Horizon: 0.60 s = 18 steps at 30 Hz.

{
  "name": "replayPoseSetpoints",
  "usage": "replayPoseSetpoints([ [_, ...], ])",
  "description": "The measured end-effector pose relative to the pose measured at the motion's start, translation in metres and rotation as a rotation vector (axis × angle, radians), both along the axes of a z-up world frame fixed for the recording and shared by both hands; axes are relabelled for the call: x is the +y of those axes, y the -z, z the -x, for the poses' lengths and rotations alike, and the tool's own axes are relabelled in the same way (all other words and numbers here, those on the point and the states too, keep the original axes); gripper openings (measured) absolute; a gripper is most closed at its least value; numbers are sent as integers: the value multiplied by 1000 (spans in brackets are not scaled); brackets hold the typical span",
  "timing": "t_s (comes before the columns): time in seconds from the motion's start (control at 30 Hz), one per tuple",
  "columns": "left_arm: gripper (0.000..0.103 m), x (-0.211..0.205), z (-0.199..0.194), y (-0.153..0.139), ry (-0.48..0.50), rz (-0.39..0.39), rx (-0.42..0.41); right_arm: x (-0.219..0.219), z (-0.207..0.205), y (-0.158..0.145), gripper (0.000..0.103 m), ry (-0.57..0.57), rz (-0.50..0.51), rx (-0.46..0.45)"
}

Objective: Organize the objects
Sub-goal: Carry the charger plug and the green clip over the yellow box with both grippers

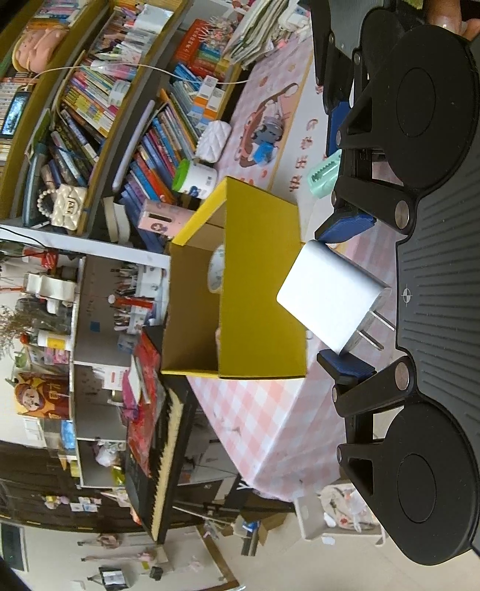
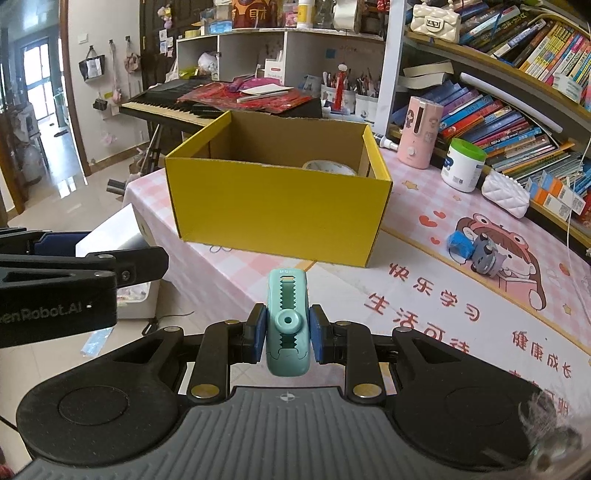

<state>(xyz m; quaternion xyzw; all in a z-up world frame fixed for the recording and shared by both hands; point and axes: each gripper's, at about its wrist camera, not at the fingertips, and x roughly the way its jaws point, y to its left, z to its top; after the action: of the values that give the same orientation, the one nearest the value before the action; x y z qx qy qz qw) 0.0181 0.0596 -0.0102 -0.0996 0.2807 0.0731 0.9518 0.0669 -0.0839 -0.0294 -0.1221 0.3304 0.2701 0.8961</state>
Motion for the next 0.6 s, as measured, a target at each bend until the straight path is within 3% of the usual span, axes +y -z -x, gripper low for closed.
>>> replayPoseSetpoints([
  [0.27, 62, 5, -31, -16, -25, -78, -67, 11, -36, -8, 23, -24, -42, -5],
  [0.6, 62, 21, -108, -36, -83, -153, -119, 28, -124, -43, 23, -32, -131, -106],
])
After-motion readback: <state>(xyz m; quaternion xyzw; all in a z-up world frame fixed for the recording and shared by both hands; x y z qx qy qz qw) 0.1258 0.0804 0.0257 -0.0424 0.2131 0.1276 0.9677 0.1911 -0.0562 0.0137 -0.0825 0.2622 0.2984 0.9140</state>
